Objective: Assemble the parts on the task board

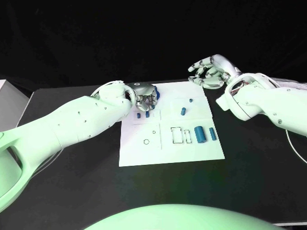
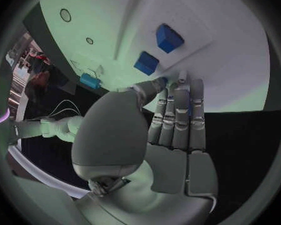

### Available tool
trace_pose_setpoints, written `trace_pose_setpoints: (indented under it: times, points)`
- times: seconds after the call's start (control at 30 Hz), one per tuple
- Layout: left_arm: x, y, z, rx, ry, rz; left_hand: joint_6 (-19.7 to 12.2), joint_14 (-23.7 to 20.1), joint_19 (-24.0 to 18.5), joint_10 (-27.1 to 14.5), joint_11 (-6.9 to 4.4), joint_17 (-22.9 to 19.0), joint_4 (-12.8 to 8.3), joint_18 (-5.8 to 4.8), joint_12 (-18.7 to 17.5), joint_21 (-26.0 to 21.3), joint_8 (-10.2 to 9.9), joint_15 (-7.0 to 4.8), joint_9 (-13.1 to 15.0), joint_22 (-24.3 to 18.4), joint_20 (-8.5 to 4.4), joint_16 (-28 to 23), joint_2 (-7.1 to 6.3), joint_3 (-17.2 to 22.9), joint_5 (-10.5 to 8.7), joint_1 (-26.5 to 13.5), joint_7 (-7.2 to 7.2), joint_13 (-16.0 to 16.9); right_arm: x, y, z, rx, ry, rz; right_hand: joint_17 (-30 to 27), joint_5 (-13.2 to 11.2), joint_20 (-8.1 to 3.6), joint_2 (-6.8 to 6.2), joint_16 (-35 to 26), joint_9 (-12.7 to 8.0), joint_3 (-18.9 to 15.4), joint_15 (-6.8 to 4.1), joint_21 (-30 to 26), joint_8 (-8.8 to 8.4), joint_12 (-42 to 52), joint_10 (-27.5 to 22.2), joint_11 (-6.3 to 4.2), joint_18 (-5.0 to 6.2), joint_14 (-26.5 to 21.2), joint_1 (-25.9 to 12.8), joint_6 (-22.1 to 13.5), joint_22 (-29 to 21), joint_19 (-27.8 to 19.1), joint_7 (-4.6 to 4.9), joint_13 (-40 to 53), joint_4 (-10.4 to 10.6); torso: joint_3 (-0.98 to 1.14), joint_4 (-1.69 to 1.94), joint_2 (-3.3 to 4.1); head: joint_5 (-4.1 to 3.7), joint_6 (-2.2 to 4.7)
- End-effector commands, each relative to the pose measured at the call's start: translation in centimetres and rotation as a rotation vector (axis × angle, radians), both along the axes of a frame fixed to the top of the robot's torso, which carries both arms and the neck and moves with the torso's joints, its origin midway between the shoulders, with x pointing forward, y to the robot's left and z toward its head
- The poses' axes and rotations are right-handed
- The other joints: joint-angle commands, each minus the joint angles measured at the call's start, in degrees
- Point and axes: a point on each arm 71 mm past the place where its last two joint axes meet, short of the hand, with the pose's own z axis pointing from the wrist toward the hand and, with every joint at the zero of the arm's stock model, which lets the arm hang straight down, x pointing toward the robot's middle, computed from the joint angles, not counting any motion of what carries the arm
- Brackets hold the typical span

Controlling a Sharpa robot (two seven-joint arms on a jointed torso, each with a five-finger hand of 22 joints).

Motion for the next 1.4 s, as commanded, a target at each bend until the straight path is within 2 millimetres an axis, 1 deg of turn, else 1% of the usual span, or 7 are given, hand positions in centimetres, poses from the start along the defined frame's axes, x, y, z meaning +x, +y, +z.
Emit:
trace_pose_setpoints:
  times: [0.03,0.5,0.7,0.8,0.97,1.07,1.4]
  points:
    - [-0.24,-0.31,-0.24,0.008,0.035,-0.018,-0.6,0.2,-0.2,0.3,0.21,-0.3,-0.4,0.70,-0.3,0.3,-0.5,-0.01,-0.1,0.1,0.18,0.3,-0.09,0.0,-0.33,-0.2,-0.34,-0.1,-0.03,0.12,0.07,0.001,-0.006,0.010,0.0,0.4,0.43,0.16,0.0,0.1,0.1,0.21,0.3,0.22,-0.3,0.6,-0.02,-0.39,0.1,-0.6,-0.1,15.1,6.0,0.29,0.0,0.2,-0.02,-0.01,-0.09,0.01,-0.09]
    - [-0.43,-0.50,-0.27,0.009,0.047,-0.030,-1.1,0.2,-0.4,-0.1,0.40,0.0,-0.7,0.69,-0.9,0.4,-1.0,0.14,-0.4,0.3,0.32,0.7,-0.38,0.1,-0.33,-0.4,-0.64,-0.1,-0.02,0.22,0.07,0.001,-0.006,0.012,0.0,0.4,0.43,0.16,0.0,0.1,0.1,0.21,0.3,0.22,-0.3,0.6,-0.02,-0.39,0.1,-0.6,-0.1,15.1,6.0,0.29,0.0,0.2,-0.03,-0.07,-0.02,0.08,-0.21]
    - [-0.34,-0.36,-0.29,0.011,0.042,-0.020,0.4,0.8,-0.4,0.6,-0.03,0.7,-0.9,0.79,-0.7,0.7,-0.5,-0.09,-0.1,0.5,0.23,1.6,0.49,0.2,-0.33,-0.4,-0.19,0.1,-0.02,0.23,0.07,0.001,-0.006,0.013,0.0,0.4,0.43,0.16,0.0,0.1,0.1,0.21,0.3,0.22,-0.3,0.6,-0.02,-0.39,0.1,-0.6,-0.1,15.1,6.0,0.29,0.0,0.2,-0.01,-0.06,0.03,-0.06,-0.18]
    - [-0.25,-0.27,-0.28,0.009,0.033,-0.012,1.5,1.9,-0.2,1.8,-0.26,2.0,-1.3,0.80,-0.1,1.2,-0.1,-0.31,0.1,0.8,0.02,2.5,1.46,0.2,-0.34,0.0,-0.09,0.5,-0.03,0.24,0.07,0.001,-0.005,0.013,0.0,0.4,0.43,0.16,0.0,0.1,0.1,0.21,0.3,0.22,-0.3,0.6,-0.02,-0.39,0.1,-0.6,-0.1,15.1,6.0,0.29,0.0,0.2,0.00,-0.07,0.04,-0.07,-0.23]
    - [-0.17,-0.18,-0.32,0.008,0.026,-0.005,2.1,2.8,0.1,2.5,-0.32,2.9,-1.9,0.81,0.2,1.7,0.1,-0.40,0.3,1.2,-0.11,3.2,2.29,0.2,-0.33,0.6,0.03,0.7,-0.03,0.25,0.08,0.001,-0.005,0.013,0.0,0.4,0.43,0.16,0.0,0.1,0.1,0.21,0.3,0.22,-0.3,0.6,-0.02,-0.39,0.1,-0.6,-0.1,15.1,6.0,0.29,0.0,0.2,-0.01,-0.07,0.04,-0.16,-0.27]
    - [-0.15,-0.15,-0.40,0.010,0.026,-0.004,2.2,3.0,0.1,2.6,-0.33,3.0,-2.3,0.81,0.3,1.9,0.1,-0.45,0.3,1.4,-0.17,3.3,2.51,0.3,-0.33,0.9,0.07,0.8,-0.03,0.27,0.08,0.002,-0.005,0.013,-0.1,0.4,0.42,0.16,0.0,0.1,0.1,0.19,0.3,0.24,-0.4,0.8,-0.05,-0.39,0.1,-0.6,0.0,15.1,6.0,0.27,-0.2,0.2,0.02,-0.11,0.04,-0.15,-0.29]
    - [-0.31,-0.08,-0.91,0.017,0.021,-0.007,3.0,3.6,0.3,3.3,-0.34,3.3,-2.8,0.80,0.5,2.5,0.3,-0.47,0.5,1.8,-0.24,3.6,3.05,0.2,-0.34,1.2,0.18,1.0,-0.03,0.27,0.09,0.002,-0.005,0.014,-0.1,0.4,0.42,0.17,0.0,0.1,0.1,0.18,0.3,0.25,-0.5,0.9,-0.06,-0.39,0.1,-0.7,0.0,15.1,6.0,0.26,-0.3,0.2,-0.04,-0.03,0.03,-0.29,-0.53]
